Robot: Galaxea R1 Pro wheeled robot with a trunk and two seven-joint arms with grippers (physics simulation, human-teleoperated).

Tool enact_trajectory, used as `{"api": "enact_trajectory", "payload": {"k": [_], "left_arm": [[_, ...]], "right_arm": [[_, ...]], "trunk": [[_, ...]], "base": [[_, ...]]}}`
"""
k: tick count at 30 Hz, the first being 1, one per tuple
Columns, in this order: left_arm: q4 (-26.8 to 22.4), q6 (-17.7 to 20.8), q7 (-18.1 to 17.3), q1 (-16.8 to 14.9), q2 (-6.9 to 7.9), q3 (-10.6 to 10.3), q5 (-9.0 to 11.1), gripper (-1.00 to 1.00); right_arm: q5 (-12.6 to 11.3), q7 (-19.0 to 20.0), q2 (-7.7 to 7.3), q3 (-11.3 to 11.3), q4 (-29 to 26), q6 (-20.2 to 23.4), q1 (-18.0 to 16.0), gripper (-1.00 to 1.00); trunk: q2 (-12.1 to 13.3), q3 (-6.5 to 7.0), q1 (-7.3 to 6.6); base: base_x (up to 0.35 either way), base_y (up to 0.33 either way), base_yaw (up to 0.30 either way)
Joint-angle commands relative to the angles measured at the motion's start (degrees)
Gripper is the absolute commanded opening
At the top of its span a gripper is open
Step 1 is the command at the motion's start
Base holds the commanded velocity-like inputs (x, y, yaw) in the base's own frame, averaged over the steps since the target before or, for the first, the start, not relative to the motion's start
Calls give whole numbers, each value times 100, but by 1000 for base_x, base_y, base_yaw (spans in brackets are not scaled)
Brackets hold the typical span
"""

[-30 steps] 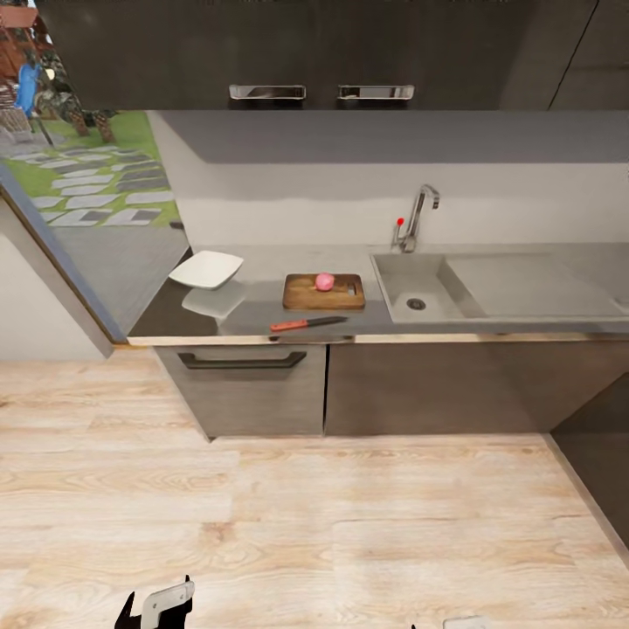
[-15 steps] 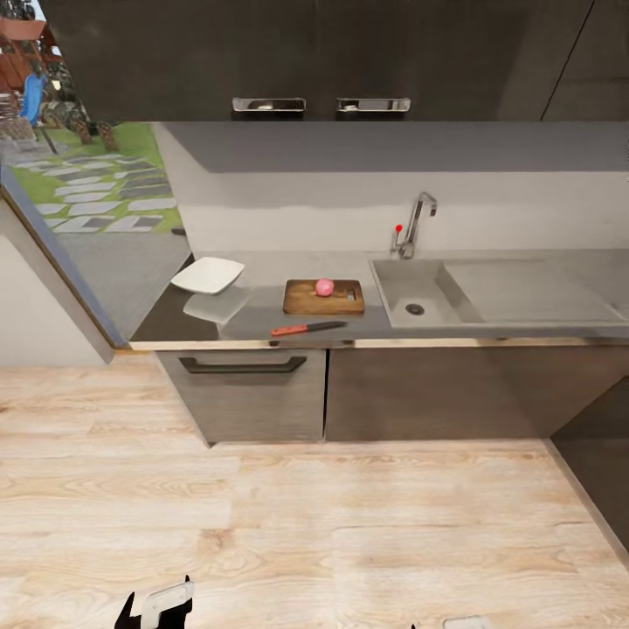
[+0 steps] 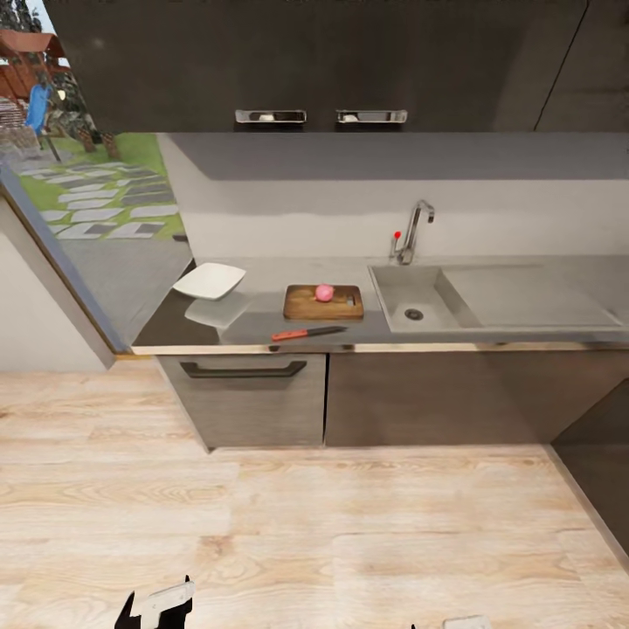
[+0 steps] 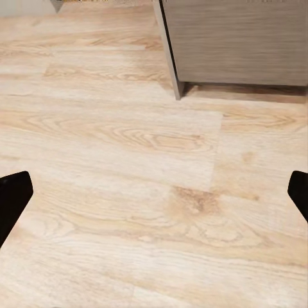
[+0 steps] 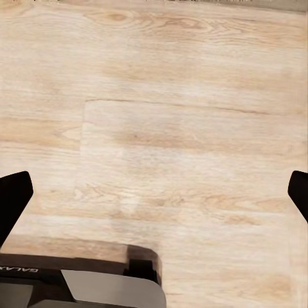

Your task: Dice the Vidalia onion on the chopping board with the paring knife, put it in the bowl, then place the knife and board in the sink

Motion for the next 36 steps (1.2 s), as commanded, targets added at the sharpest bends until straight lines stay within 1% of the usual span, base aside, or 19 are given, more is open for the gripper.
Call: {"api": "enact_trajectory", "payload": {"k": [1,36], "left_arm": [[19,-21,25,-9,-3,-47,17,100],[19,-10,31,-8,-3,-47,17,100]], "right_arm": [[-24,-35,-5,48,3,-15,-4,100],[-24,-35,-5,48,3,-15,-4,100]], "trunk": [[-10,-1,3],[-10,287,3]], "base": [[0,0,0],[0,0,0]]}}
